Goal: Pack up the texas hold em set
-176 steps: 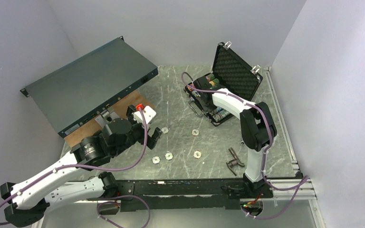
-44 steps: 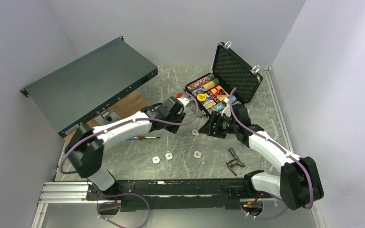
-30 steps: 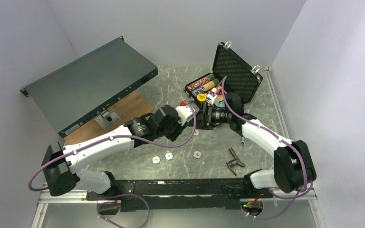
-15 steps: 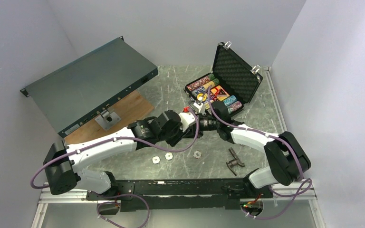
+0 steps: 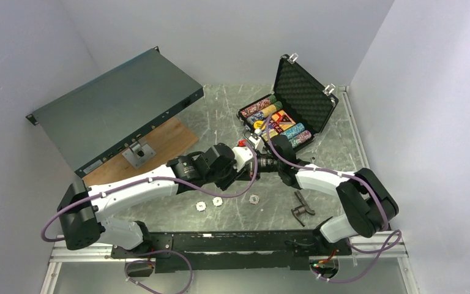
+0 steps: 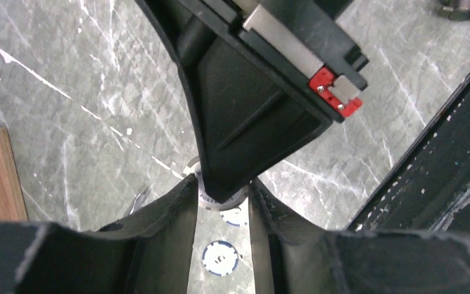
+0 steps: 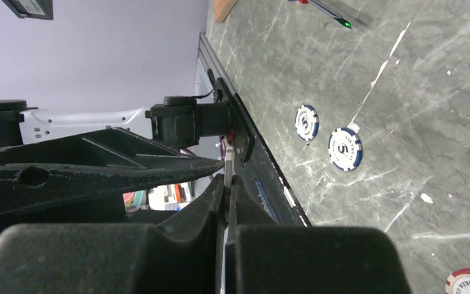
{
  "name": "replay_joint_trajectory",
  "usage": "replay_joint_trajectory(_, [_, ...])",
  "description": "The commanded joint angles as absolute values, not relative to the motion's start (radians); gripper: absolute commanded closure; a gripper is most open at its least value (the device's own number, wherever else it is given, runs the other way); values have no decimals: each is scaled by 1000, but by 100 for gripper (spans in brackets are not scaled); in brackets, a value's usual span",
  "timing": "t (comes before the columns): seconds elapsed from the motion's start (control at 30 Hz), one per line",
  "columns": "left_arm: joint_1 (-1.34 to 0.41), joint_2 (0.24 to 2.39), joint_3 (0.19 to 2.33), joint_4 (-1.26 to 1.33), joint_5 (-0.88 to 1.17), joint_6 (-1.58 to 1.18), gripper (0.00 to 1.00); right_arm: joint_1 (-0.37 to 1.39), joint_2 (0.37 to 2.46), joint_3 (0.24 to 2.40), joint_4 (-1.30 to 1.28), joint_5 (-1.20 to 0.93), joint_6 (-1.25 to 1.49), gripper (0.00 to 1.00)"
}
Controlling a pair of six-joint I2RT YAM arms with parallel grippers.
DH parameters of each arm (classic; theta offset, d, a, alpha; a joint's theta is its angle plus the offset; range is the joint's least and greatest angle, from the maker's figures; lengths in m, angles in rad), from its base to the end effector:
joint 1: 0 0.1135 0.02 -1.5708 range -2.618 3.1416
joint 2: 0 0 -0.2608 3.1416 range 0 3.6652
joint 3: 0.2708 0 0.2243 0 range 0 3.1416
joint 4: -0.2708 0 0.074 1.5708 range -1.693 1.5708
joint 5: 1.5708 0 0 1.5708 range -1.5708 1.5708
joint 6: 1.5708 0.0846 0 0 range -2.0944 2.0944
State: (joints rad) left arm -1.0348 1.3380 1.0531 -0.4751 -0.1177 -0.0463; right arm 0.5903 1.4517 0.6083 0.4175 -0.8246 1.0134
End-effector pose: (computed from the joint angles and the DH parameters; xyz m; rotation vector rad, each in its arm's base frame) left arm 0.1611 -0.2517 0.2552 1.0664 2.1048 -0.4018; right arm 0.2124 0.2170 0.1966 -0.1490 2.3564 1.7436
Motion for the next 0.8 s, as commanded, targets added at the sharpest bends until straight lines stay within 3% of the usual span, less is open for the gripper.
replay_joint_trajectory(0.0, [-1037, 1321, 1055, -407, -125, -45, 73, 613, 1452, 587, 491, -836, 1025, 100])
replay_joint_trajectory(0.13, [-1037, 1314, 1052, -401, -122, -48, 70, 614, 1435, 593, 460, -821, 1005, 100])
replay_joint_trajectory(0.27, [-1037, 1263, 1067, -416, -118, -64, 47, 603, 1400, 667, 217, -711, 838, 100])
replay_joint_trajectory(0.37, [-1037, 1198, 1103, -451, -101, -62, 29, 585, 1351, 760, -80, -481, 664, 100])
replay_joint_trajectory(0.53, [-1037, 1095, 1230, -580, -88, 29, 9, 519, 1337, 884, -352, -35, 431, 100])
replay_joint_trajectory(0.67, [-1037, 1050, 1306, -662, -125, 100, 4, 455, 1425, 1025, -461, 195, 318, 100])
replay_joint_trajectory(0.77, [-1037, 987, 1228, -605, -203, 135, 3, 429, 1500, 1119, -499, 305, 244, 100])
